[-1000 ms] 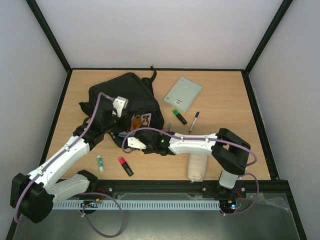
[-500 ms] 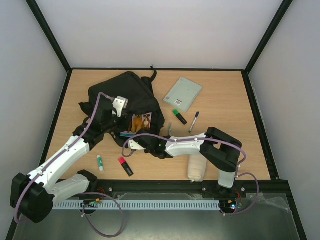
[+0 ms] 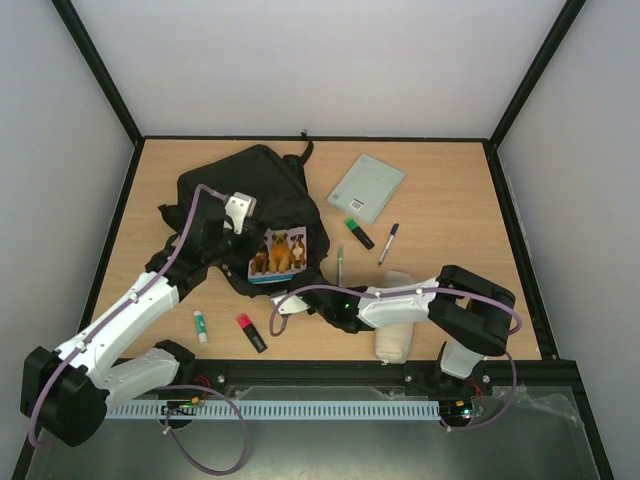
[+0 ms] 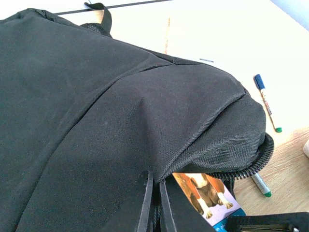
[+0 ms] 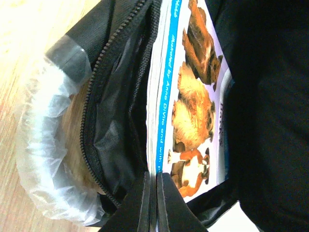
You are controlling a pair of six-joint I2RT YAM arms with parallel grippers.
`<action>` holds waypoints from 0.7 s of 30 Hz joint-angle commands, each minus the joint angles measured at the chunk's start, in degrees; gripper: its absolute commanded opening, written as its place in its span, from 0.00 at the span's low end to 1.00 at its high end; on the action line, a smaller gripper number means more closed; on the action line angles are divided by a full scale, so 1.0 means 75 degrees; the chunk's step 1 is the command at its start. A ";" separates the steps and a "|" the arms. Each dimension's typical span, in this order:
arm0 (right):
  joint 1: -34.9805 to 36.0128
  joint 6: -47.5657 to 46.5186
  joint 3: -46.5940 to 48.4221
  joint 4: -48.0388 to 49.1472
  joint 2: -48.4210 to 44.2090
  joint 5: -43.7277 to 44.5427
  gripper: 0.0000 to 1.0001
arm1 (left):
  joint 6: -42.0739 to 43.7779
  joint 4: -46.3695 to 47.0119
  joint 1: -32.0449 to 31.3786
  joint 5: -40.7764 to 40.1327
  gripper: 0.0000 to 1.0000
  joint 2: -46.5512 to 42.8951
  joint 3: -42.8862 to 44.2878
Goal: Pack the student bag
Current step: Adjust the book in the student bag.
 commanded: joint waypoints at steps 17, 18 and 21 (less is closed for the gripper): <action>-0.0187 -0.1959 0.0332 0.1872 0.0513 -0.0988 0.01 | -0.0056 0.0549 0.0074 0.0421 0.02 -0.0043 -0.0039; -0.0378 -0.1767 0.0454 0.1733 0.0545 -0.1079 0.01 | -0.0050 0.0548 0.0074 0.0421 0.02 -0.0058 -0.0048; -0.0916 -0.1591 0.0607 0.1785 0.0718 -0.1159 0.16 | -0.0055 0.0559 0.0074 0.0450 0.02 -0.0114 -0.0090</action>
